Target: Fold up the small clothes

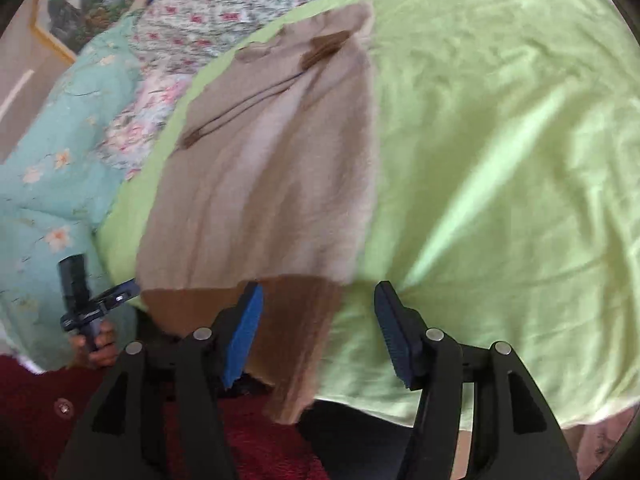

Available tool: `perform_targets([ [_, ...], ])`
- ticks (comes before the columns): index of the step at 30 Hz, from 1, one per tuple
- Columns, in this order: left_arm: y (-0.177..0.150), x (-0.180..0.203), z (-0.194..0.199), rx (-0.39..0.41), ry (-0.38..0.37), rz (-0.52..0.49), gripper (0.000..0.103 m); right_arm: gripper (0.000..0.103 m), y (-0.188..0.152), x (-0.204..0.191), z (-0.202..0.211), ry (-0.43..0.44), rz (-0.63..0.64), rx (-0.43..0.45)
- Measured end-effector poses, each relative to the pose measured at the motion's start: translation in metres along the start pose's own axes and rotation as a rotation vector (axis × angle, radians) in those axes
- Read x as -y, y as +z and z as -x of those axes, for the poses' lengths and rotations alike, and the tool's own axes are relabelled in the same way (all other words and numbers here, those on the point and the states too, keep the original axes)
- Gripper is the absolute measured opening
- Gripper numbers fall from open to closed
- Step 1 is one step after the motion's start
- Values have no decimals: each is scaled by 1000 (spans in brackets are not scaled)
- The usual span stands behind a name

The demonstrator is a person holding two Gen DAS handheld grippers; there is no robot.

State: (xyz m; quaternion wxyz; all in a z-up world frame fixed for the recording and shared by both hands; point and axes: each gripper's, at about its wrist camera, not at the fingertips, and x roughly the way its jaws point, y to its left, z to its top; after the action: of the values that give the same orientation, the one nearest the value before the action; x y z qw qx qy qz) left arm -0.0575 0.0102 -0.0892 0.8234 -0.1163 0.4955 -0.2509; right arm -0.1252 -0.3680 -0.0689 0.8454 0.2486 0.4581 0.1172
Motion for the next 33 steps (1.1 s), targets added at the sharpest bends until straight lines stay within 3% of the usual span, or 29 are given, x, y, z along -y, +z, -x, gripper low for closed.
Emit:
perform_targets([
  [5, 0, -3, -3, 5, -71, -19, 70, 60, 0, -9, -19, 119, 8, -5],
  [6, -1, -2, -3, 6, -69, -27, 65, 59, -1, -11, -23, 123, 15, -6],
  [7, -2, -2, -3, 5, -64, -38, 62, 51, -1, -12, -24, 116, 19, -4],
  [8, -3, -1, -2, 5, -51, -55, 54, 31, -2, -13, -24, 105, 26, -5],
  [9, -5, 1, -2, 4, -40, -66, 42, 18, -1, -12, -25, 98, 27, -17],
  [10, -6, -2, -1, -1, -38, -75, 33, 11, -2, -10, -26, 93, 21, -29],
  [11, -5, -3, -1, -9, -37, -82, 18, 10, -3, -7, -25, 86, 17, -33],
  [12, -6, -3, 0, -18, -38, -88, 11, 9, -7, -5, -18, 80, 25, -22],
  [17, -11, -9, 9, 5, -28, -97, 7, 8, -22, 10, 16, 66, 13, 29],
  [20, -11, -15, 1, -29, -38, -83, 8, 8, -25, 15, 9, 86, 0, 2],
  [23, -9, -17, 1, -48, -57, -84, 16, 13, -22, 12, -3, 104, -11, -13],
  [25, -9, -14, 1, -40, -55, -104, 13, 16, -20, 11, -7, 130, -24, -10],
  [27, -12, -10, 7, -14, -27, -141, 7, 15, -20, 11, -7, 136, -31, 0],
  [28, -13, -10, 13, 1, -23, -145, 6, 10, -21, 11, -6, 133, -28, 2],
  [33, -17, -21, 50, 86, -27, -96, 5, 8, -29, 21, 9, 109, -37, 45],
])
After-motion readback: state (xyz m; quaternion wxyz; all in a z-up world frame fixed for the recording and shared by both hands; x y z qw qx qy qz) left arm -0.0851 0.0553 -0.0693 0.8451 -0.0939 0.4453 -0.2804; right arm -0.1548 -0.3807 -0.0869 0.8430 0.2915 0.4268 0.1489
